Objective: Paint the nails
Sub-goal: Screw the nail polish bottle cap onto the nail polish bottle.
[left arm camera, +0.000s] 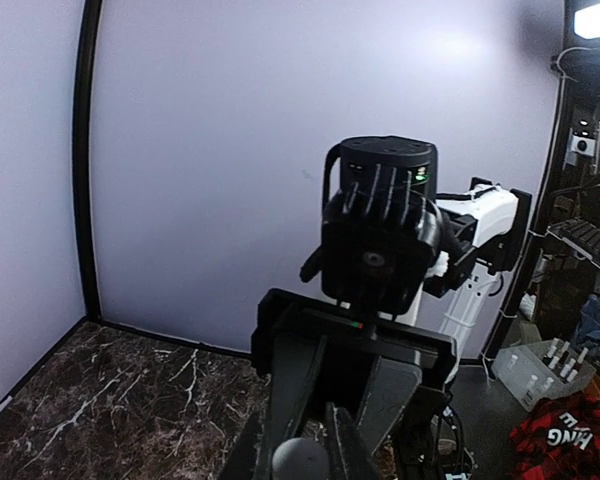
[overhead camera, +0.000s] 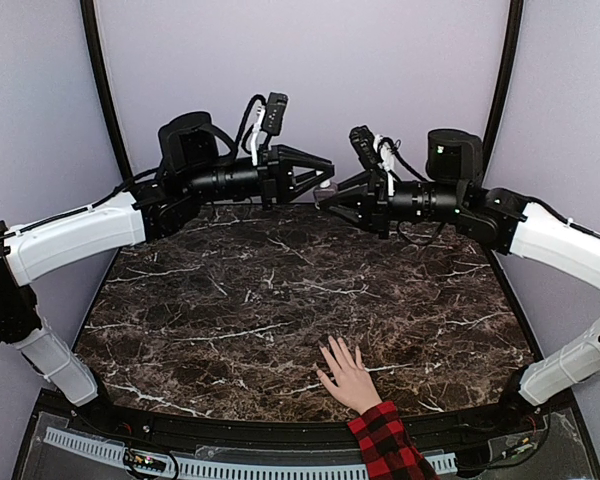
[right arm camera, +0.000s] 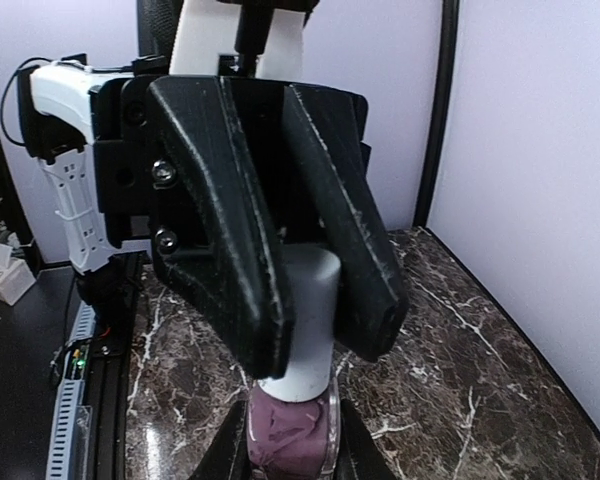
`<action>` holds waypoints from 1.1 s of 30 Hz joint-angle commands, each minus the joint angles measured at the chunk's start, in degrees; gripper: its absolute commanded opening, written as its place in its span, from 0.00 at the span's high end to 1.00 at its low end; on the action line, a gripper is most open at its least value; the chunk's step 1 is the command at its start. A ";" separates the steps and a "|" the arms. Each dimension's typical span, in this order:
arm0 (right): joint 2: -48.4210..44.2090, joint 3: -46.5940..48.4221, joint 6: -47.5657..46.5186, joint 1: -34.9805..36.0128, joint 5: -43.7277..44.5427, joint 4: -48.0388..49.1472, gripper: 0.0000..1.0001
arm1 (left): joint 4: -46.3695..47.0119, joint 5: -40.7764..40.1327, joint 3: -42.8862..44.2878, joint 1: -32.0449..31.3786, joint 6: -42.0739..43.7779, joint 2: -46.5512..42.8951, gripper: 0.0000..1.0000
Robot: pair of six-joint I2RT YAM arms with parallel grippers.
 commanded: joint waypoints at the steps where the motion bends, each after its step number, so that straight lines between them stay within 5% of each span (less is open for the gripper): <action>1: -0.08 1.48 0.40 -0.07 -17.57 6.26 1.00 | 1.54 11.05 1.61 -1.02 -0.61 0.46 1.00; 11: 1.88 3.80 2.84 -1.65 -33.66 7.22 1.00 | 4.74 22.82 3.06 -1.11 -4.17 2.65 1.00; 21: 1.60 4.59 0.64 -2.41 -32.19 2.09 1.00 | 6.15 24.48 2.26 -0.38 -4.03 1.70 0.96; 25: 0.34 3.41 -0.71 -2.66 -27.38 0.63 1.00 | 7.29 20.72 0.91 1.80 -5.71 -0.34 0.82; 29: -0.76 2.04 -1.22 -2.62 -21.23 -0.16 1.00 | 7.86 13.15 -1.89 3.70 -5.47 -4.64 0.53; 33: -0.24 1.95 -0.75 -2.62 -12.63 -1.46 1.00 | 5.99 3.01 -4.45 4.08 -2.87 -8.15 0.42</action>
